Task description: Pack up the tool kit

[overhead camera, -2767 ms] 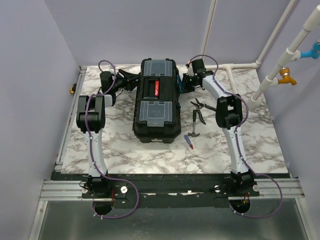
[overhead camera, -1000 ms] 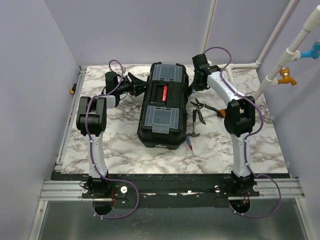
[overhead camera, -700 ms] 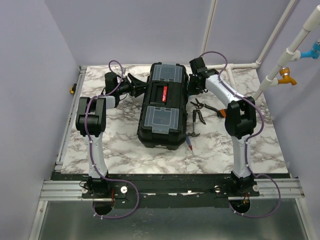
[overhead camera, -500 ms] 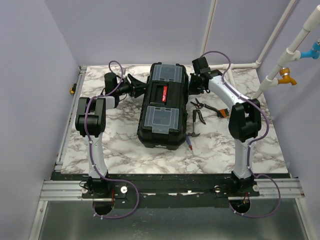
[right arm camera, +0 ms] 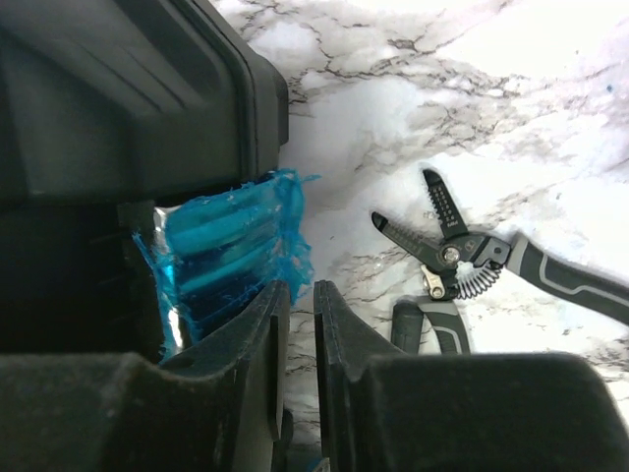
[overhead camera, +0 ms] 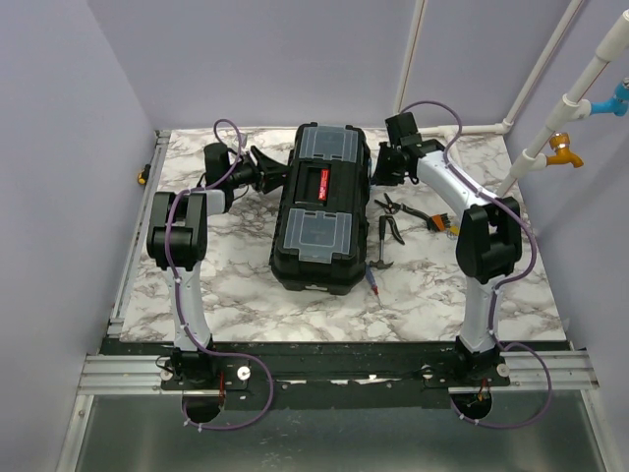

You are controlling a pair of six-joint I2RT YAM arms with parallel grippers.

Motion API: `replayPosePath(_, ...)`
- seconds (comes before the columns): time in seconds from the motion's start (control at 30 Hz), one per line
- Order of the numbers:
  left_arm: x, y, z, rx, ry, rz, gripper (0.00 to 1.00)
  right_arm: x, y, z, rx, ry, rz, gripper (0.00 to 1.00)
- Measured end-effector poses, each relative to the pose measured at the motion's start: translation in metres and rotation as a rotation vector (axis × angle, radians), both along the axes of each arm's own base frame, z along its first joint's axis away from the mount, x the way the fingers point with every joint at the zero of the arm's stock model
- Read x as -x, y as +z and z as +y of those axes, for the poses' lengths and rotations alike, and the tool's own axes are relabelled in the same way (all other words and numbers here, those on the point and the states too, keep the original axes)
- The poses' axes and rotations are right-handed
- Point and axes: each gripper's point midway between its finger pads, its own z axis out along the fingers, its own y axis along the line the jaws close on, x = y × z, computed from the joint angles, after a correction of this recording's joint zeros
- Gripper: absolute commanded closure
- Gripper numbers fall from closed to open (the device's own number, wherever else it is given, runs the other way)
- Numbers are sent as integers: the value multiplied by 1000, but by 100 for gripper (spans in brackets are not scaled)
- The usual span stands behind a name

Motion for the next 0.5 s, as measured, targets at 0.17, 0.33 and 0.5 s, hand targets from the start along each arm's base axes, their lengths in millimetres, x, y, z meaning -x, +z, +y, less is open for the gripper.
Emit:
replayPosePath(0.17,4,-1,1,0,-5,2,47,4,-8,-4,-108,-21,-26,70)
replayPosePath(0.33,13,6,3,-5,-8,-4,1,4,-9,-3,-212,-20,-51,66)
replayPosePath(0.5,20,34,13,-75,24,-52,1,2,-7,-1,-253,-9,-69,63)
